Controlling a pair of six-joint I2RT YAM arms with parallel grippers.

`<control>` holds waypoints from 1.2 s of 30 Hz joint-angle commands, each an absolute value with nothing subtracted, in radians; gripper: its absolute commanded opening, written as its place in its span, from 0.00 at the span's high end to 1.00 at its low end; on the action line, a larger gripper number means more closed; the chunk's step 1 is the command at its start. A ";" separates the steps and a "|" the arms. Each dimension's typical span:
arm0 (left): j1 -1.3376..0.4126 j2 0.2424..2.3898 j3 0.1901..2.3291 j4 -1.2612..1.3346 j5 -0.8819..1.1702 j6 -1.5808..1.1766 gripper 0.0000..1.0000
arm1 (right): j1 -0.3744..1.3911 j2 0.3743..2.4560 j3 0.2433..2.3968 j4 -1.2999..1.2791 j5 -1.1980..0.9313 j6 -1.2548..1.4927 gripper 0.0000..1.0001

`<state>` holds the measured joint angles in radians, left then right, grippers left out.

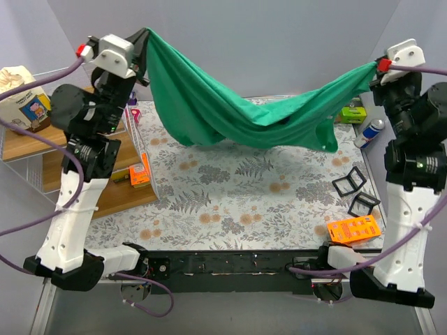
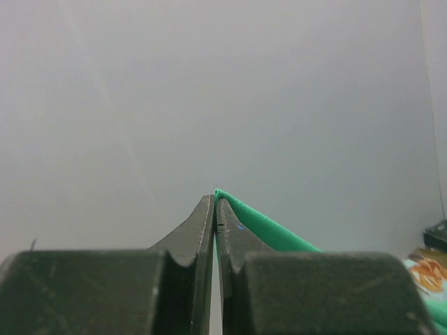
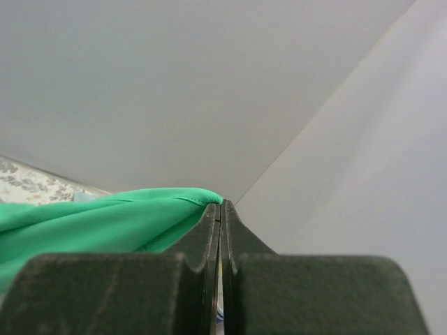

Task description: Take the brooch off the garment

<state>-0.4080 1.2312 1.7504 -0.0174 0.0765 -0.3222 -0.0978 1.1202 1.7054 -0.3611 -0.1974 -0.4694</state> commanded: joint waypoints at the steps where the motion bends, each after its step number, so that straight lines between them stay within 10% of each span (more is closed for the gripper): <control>1: -0.408 1.200 1.856 -0.034 0.063 -0.249 1.00 | -0.100 1.060 1.770 -0.348 -0.089 -0.498 0.99; 9: -0.408 1.224 1.832 -0.038 0.055 -0.236 1.00 | -0.100 1.008 1.711 -0.354 -0.046 -0.529 0.99; 22: -0.408 1.270 1.289 0.146 -0.112 -0.081 1.00 | -0.100 0.830 0.970 -0.281 -0.176 -0.595 0.99; 36: -0.408 1.477 1.129 0.190 -0.340 0.043 1.00 | -0.100 1.179 0.888 -0.190 -0.081 -0.557 0.99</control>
<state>-0.4084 1.4513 1.1336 0.1284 -0.2504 -0.0135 -0.0978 1.1007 0.8600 -0.2897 -0.1383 -0.5804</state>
